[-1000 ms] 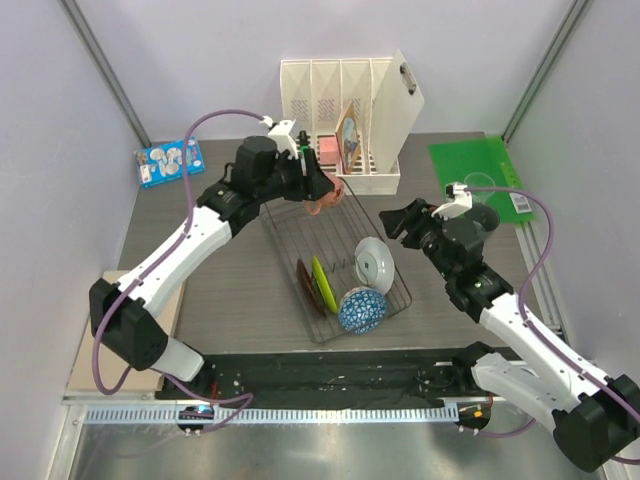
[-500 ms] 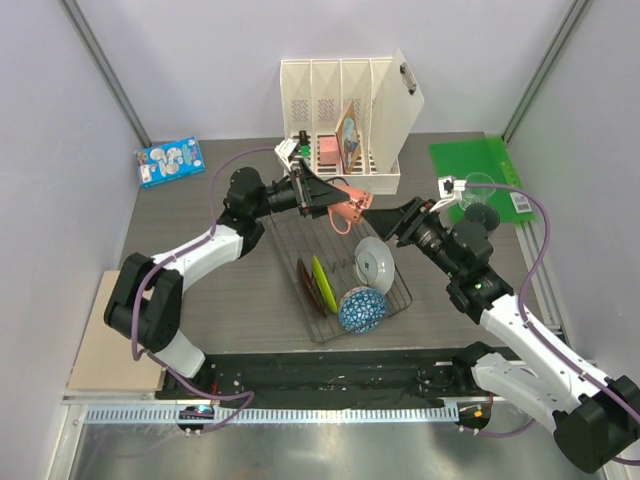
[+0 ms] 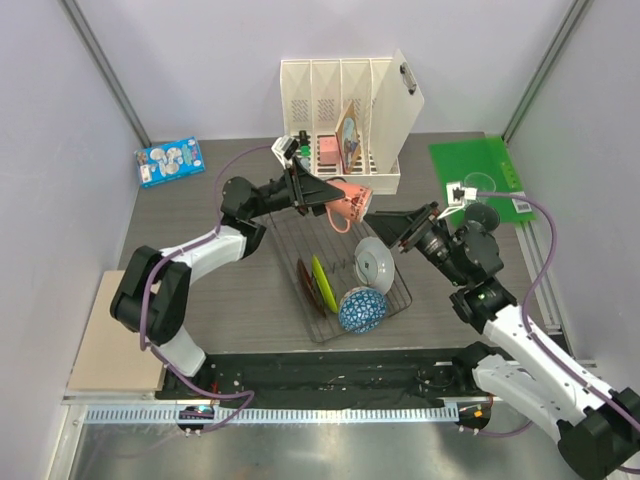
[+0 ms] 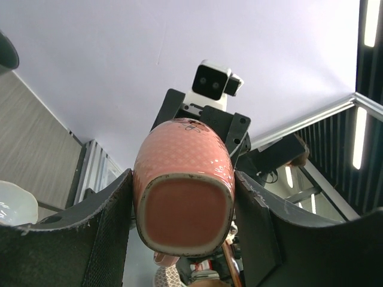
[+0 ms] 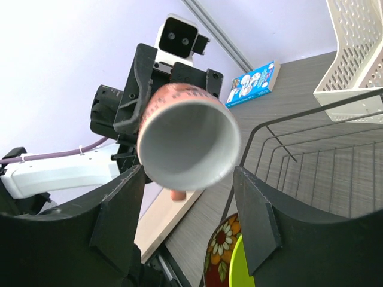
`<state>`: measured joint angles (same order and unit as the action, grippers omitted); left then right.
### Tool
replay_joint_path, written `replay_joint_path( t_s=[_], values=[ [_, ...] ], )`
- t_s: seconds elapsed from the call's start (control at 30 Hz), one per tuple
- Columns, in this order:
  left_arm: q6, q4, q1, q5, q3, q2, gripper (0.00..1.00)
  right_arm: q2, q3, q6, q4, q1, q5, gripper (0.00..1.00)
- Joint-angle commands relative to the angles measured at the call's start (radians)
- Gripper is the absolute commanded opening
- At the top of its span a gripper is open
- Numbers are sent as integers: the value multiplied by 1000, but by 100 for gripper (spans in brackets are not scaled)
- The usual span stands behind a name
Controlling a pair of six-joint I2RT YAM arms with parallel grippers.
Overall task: Unload the mixed dishes from the dish rack
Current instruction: Place the cup at the center of the board.
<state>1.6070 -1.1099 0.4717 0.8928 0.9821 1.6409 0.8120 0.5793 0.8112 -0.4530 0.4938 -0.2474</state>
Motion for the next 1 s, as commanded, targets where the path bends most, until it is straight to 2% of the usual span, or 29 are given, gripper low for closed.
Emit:
replay_joint_path(
  t_s=[0.0,0.13,0.73,0.83,0.87,0.93,0.97],
  values=[
    [56,-162,-21,1,4,-19,0,-106,-36,-36,37,-3,52,68],
    [53,-165,-21,9,0,-29,0,-109,-58,-50,76,-4,100,72],
    [47,-188,8,24,-94,-46,0,256,59,6,-225,-3,-9,67],
    [45,-189,10,26,-97,-47,0,280,63,20,-236,-4,-18,51],
    [42,-189,8,28,-97,-49,0,279,60,25,-236,-4,-16,36],
    [42,-189,8,31,-89,-49,0,266,54,26,-222,-3,-6,21],
    [39,-185,8,37,-85,-49,1,257,50,23,-213,-4,-1,10]
  ],
)
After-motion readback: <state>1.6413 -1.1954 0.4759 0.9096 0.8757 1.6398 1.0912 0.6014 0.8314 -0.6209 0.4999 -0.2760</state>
